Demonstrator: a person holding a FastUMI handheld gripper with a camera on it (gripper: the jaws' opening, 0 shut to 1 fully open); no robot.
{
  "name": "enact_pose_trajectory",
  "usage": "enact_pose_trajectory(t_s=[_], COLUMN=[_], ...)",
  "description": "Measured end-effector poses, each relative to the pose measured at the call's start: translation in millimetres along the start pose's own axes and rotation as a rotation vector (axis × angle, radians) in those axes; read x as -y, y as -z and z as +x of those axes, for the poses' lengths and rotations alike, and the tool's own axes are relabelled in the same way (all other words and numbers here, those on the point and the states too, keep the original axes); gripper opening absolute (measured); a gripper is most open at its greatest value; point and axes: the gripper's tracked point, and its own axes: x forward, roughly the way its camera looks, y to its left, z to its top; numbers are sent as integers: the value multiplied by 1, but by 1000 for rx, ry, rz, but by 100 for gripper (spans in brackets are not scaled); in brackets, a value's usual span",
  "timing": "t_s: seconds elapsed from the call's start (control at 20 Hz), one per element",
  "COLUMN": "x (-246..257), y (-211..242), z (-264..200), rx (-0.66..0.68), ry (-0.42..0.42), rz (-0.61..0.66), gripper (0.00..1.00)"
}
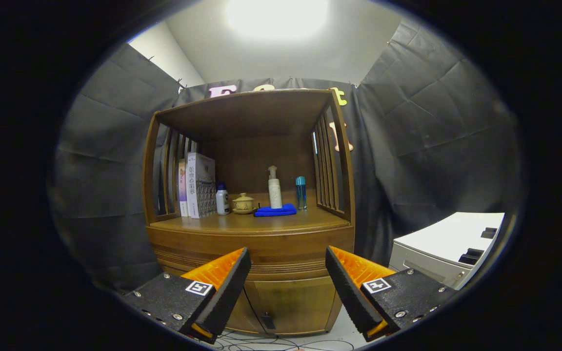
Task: Pull open the drawer, take out the items inside it, and place them on the countertop above the cabinet.
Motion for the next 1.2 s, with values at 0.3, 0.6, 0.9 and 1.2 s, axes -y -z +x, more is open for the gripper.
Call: enact_pose_trajectory(t_s=[0.3, 0.6, 0.9, 1.2], x=[-6, -12, -25, -40], y=[3, -2, 4, 22], z=[4, 18, 39, 68], rx=[-1, 8, 2, -29], ry=[-7, -14, -33, -43], rz=[-7, 8, 2, 5], gripper=[96, 96, 96, 96])
